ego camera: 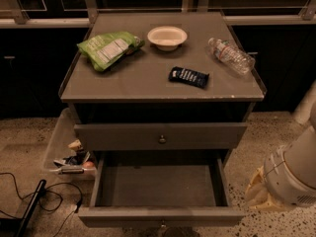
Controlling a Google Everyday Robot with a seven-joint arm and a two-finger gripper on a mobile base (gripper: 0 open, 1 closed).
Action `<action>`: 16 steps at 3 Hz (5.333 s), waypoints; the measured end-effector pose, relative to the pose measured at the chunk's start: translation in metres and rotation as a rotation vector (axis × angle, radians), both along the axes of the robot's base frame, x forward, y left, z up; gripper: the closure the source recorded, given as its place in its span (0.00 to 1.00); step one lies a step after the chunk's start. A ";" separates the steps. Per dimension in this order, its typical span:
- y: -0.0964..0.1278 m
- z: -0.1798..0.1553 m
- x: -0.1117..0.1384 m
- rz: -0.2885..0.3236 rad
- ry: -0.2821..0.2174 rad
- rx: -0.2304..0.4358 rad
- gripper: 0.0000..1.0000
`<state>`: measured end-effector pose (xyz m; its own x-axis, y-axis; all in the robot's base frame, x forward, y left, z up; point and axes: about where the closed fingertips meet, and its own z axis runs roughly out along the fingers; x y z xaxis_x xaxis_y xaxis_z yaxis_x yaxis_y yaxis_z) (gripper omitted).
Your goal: Close middle drawer
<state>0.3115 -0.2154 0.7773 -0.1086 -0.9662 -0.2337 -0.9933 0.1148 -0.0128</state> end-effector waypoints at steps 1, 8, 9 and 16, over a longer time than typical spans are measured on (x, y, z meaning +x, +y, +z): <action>0.000 -0.024 -0.006 -0.017 0.028 0.055 1.00; -0.005 -0.271 0.066 -0.148 -0.067 0.351 1.00; 0.001 -0.302 0.067 -0.131 -0.087 0.364 1.00; 0.029 -0.373 0.065 -0.078 -0.159 0.422 0.12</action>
Offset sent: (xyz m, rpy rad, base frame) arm 0.0088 -0.0063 -0.1607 0.2658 0.0262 -0.1266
